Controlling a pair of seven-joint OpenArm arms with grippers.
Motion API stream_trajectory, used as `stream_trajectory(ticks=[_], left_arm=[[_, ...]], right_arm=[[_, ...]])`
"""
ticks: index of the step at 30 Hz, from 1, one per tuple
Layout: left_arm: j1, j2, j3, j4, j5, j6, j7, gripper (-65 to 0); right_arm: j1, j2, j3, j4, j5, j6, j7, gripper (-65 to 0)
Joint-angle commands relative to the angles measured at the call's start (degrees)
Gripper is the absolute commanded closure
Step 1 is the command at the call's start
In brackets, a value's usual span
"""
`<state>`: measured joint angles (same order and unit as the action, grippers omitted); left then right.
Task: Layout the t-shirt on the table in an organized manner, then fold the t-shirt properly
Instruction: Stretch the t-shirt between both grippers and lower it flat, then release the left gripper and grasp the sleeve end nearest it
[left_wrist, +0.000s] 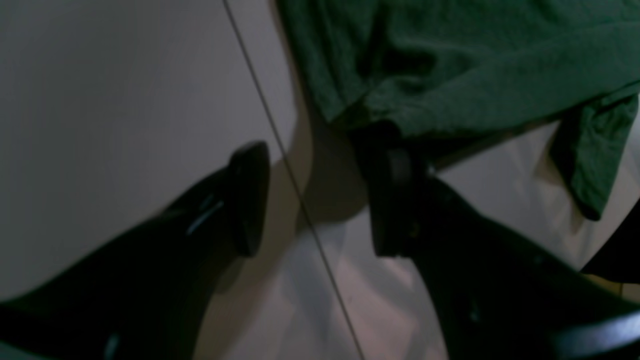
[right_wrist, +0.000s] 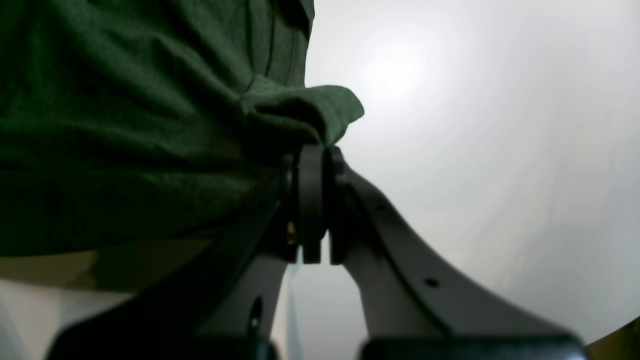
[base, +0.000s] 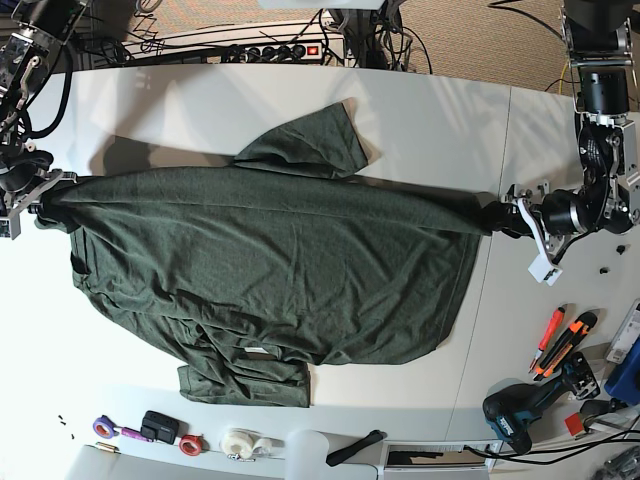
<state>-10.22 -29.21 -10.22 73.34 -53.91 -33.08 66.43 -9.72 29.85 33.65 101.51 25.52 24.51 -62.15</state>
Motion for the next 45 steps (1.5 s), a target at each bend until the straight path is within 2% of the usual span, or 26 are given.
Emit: stream_trajectory(ticks=[1,3,5,7,9,12,16,18,22,24,28,34,39,42,45], left_arm=[[-1.2,-1.0,-0.5,0.8,-3.2,-0.7,-0.8,-32.2],[-1.2,-1.0,-0.5,0.8,-7.0,-2.2,-0.3,-32.2],[-1.2,-1.0,-0.5,1.0,-11.5,-5.1,1.7,-32.2],[-1.2,-1.0,-0.6,1.7,-12.8,-6.9,3.0,-32.2],[-1.2,-1.0,-1.0,2.9,-12.8,-6.9,3.0,-32.2],[-1.2,-1.0,-3.2,5.3,-12.7,-6.9,3.1,-32.2],[-0.4,-1.0,-8.4,7.8,-12.6,-6.9,4.0,-32.2],[1.2,-0.9,-10.8,9.1,-15.3,-6.9,6.2,-32.2],[6.8,0.5,-13.4,11.7,-25.9,-6.6,13.6,-32.2],[10.2,2.6,-13.4,13.5,-28.0,-6.6,13.6,-32.2],[15.3,8.5,-13.4,16.9,-27.2,-6.3,13.6,-32.2],[17.1,16.9,-13.3,17.6,-18.2,-2.6,11.5,-32.2],[17.2,19.3,-10.1,17.6,-10.1,0.1,10.0,-32.1],[17.9,19.3,-6.8,17.6,-8.1,0.6,10.0,-32.1],[19.8,19.3,-3.7,17.6,-6.3,1.1,8.2,-32.1]], right_arm=[[0.5,1.4,0.6,0.9,0.1,0.0,0.7,0.0],[0.5,1.4,0.5,0.9,0.7,0.0,0.4,0.0],[0.5,1.4,0.5,0.9,1.7,0.0,-0.2,0.0],[0.5,1.4,0.5,0.9,1.9,0.0,-1.0,0.0],[0.5,1.4,0.5,0.9,1.9,0.0,-1.3,0.0],[0.5,1.4,0.5,0.9,1.9,0.0,-1.3,-10.0],[0.5,1.4,0.5,0.9,1.9,0.0,-1.3,-11.0],[0.5,1.4,0.5,0.9,1.9,0.0,-1.3,-11.0],[0.5,1.4,0.5,0.9,2.1,0.0,-1.3,-11.0],[0.5,1.4,0.5,0.9,2.1,0.0,-1.3,-11.0],[0.5,1.4,0.5,0.9,2.1,0.0,-1.4,-11.0],[0.5,1.4,0.5,0.9,2.1,0.0,-1.7,-11.0],[0.5,1.4,0.5,0.9,1.7,0.0,-1.6,-11.0],[0.5,1.4,0.6,0.9,-0.5,0.0,-0.8,-11.0],[0.3,1.4,1.0,0.9,-2.9,-1.8,2.5,-11.0]])
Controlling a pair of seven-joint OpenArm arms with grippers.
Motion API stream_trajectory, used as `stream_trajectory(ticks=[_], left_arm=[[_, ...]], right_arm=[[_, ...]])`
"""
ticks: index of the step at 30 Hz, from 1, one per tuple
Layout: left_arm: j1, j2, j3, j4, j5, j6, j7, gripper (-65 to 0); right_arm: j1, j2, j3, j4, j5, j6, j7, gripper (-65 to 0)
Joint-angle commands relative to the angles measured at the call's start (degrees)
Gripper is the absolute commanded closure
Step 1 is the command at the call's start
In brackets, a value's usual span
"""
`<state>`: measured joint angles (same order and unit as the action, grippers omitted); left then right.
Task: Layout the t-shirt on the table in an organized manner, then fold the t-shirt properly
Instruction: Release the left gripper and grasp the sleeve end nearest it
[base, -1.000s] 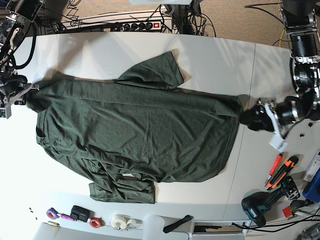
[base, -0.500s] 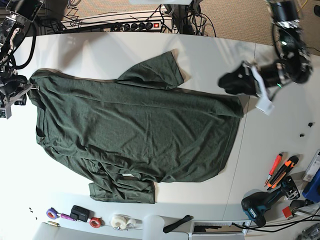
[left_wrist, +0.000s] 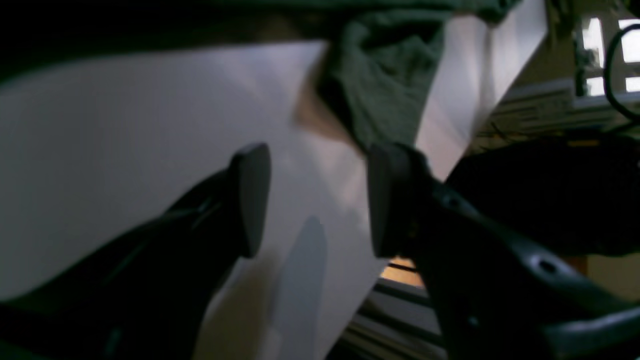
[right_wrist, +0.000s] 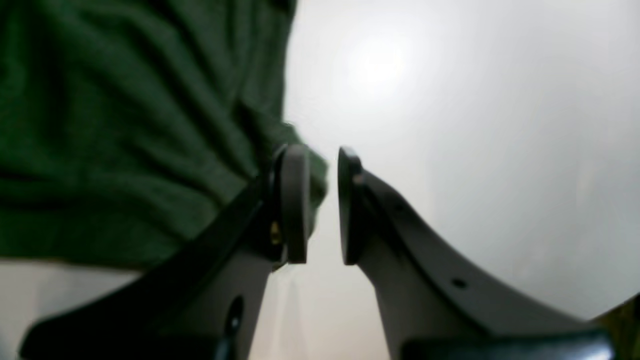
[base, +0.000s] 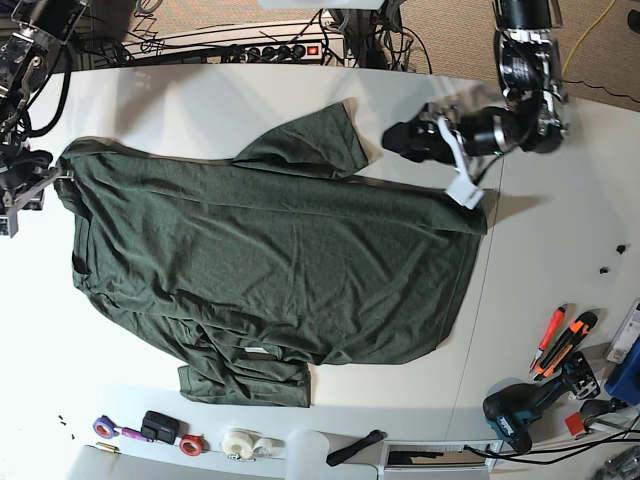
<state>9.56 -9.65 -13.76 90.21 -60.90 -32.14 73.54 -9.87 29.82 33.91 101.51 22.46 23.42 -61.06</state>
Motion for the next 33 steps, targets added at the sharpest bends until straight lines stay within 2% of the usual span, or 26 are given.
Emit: stream_trajectory(ticks=[1,7,10,13,17,22,26,33], left_arm=[[0.8,-0.2,0.7,0.7,1.5,-0.3,0.5,-32.1],[5.5,-0.2,1.6,0.7,4.0,-1.0,-3.6,-32.1],[5.9,-0.2,1.6,0.7,4.0,-0.8,-3.6,-32.1],[5.9,-0.1,1.6,0.7,4.3,0.4,-4.2,-32.1],[5.8,1.5,1.6,0.7,9.9,2.8,-7.3,-32.1],[5.7,4.1,1.8,0.7,10.8,3.0,-7.2,-32.1],[5.5,5.9,4.6,0.7,16.4,4.2,-7.5,-32.1],[5.5,6.3,15.7,0.7,28.1,10.8,-12.5,-32.1]], right_arm=[[0.5,1.4,0.9,0.9,0.2,-1.0,2.3,-11.0],[0.5,1.4,1.4,-1.1,2.0,-3.8,2.7,-11.0],[0.5,0.7,1.4,-5.4,4.1,-3.7,4.2,-11.0],[0.5,-0.3,1.4,-9.2,4.1,-2.9,5.7,-11.0],[0.5,-0.7,1.4,-10.4,5.6,-1.2,5.8,-11.0],[1.7,-0.6,1.4,-10.4,8.7,0.5,5.5,-11.0],[2.4,-0.6,1.4,-10.4,9.9,1.4,5.2,-11.0],[2.4,-0.6,1.4,-10.4,10.1,3.0,5.1,-11.0]])
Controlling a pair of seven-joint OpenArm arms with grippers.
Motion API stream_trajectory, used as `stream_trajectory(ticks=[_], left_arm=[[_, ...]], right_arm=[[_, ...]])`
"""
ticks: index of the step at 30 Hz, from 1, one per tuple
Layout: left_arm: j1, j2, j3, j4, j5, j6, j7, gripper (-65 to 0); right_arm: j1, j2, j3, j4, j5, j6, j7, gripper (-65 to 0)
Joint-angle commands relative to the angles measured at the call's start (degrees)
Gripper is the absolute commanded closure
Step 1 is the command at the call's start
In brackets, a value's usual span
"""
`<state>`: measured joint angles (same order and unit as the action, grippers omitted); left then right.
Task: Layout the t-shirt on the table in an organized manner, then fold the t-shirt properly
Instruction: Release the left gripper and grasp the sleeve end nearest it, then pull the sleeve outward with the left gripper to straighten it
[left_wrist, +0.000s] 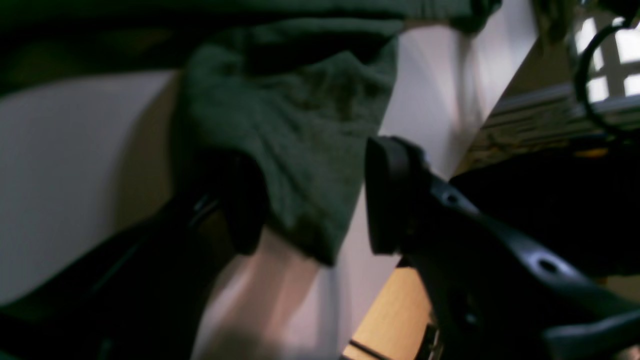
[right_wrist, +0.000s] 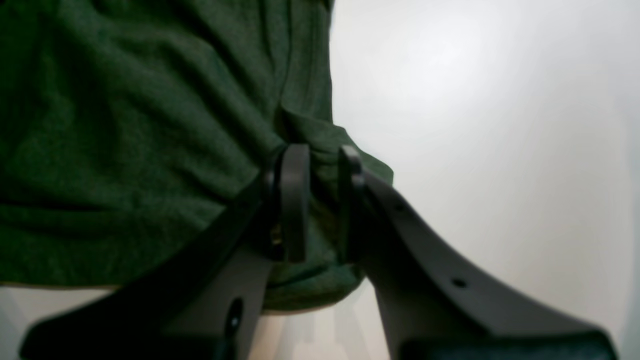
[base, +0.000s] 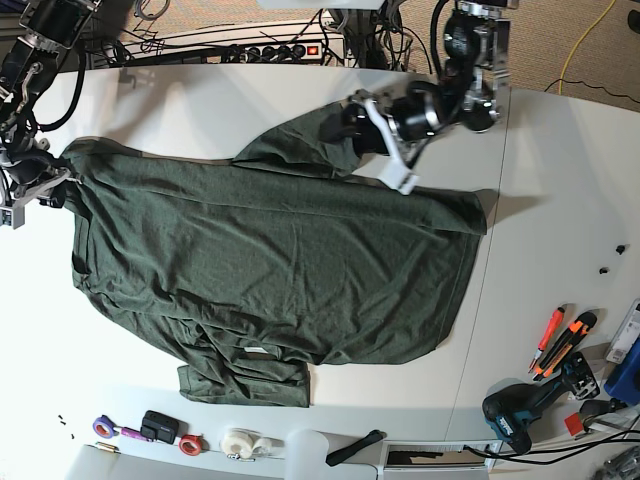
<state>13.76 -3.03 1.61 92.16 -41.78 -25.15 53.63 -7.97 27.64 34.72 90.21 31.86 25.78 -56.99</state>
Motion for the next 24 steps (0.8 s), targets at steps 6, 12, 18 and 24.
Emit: stream_trajectory(ticks=[6,12,18,24], left_arm=[[1.4,-0.3,5.4,-1.2,12.6,5.5,6.5,0.0],[2.6,-0.8,5.3,4.0,3.1,-3.7,18.0,0.0],[6.3,-0.8,5.3,17.4,-11.4,-11.0,26.4,0.0],[9.4,-0.8,5.4,31.4,-12.8,-11.0,26.4,0.0]], right_arm=[[0.5,1.6,0.6,0.9,1.6,0.6,0.2,-11.0],[0.5,1.6,0.6,0.9,3.3,1.9,0.0,-11.0],[0.5,1.6,0.6,0.9,3.4,1.9,0.0,-11.0],[0.5,1.4,0.5,0.9,8.6,2.3,-0.2,-11.0]])
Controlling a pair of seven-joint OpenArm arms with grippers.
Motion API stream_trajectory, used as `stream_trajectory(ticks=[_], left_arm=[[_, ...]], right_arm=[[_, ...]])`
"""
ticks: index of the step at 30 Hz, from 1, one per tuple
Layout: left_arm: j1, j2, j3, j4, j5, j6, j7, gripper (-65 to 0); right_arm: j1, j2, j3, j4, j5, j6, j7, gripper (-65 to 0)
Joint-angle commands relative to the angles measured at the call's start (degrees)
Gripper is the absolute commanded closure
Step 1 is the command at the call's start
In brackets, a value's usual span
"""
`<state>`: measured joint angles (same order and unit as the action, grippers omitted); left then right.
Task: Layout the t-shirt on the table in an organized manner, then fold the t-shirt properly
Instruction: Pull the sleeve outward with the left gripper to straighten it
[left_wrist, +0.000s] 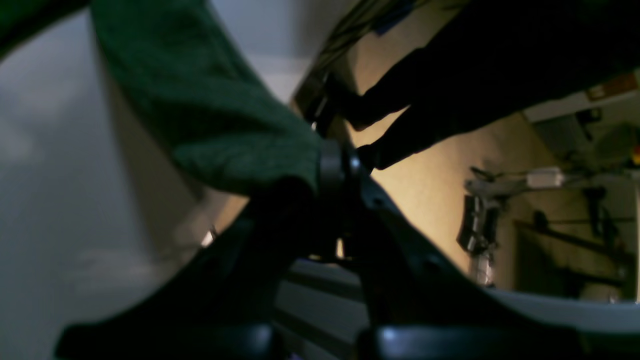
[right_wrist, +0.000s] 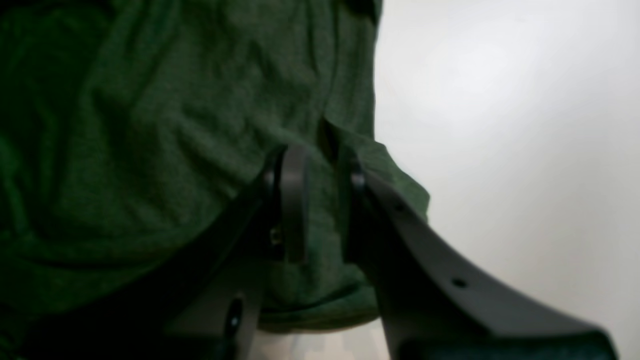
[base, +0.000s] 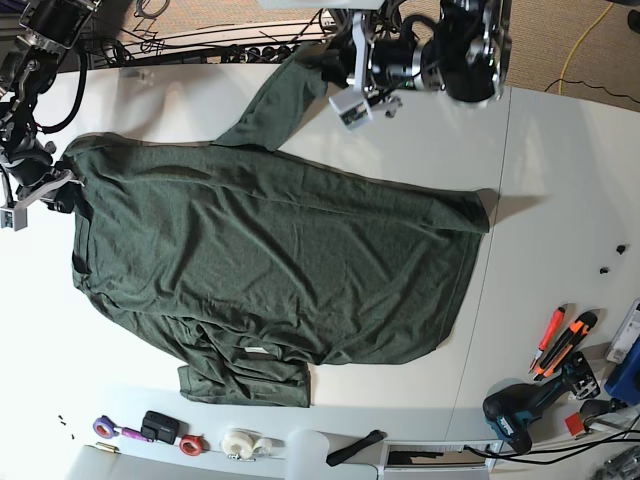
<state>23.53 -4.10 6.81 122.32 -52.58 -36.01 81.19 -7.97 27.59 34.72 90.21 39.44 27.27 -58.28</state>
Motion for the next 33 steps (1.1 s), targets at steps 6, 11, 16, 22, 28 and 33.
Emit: stream_trajectory(ticks=[6,11,16,22,28,33], left_arm=[[3.4,-1.7,0.2,12.7,-12.4,-4.0,-1.2,0.0],[5.4,-5.6,0.1,12.7,-19.1,-4.0,-1.2,0.0],[5.4,-5.6,0.1,12.7,-19.1,-4.0,-1.2,0.0],[5.2,-6.5,0.0,12.7,-13.8,-4.0,-1.2,0.0],[5.2,-9.1,0.0,12.7,6.8,-0.7,-11.3,0.0],[5.2,-9.4,0.0,12.7,16.3,2.6,-16.9,0.0]], right_arm=[[0.5,1.4,0.5,0.9,1.7,3.3,1.1,-11.0],[0.5,1.4,0.5,0.8,1.5,3.4,1.1,-11.0],[0.5,0.0,0.5,0.8,1.5,3.4,1.3,-11.0],[0.5,-4.6,0.5,0.8,1.4,5.4,1.9,-11.0],[0.5,-6.2,0.5,0.8,1.5,5.4,5.0,-11.0],[0.5,-6.1,0.5,0.8,1.5,5.4,4.8,-11.0]])
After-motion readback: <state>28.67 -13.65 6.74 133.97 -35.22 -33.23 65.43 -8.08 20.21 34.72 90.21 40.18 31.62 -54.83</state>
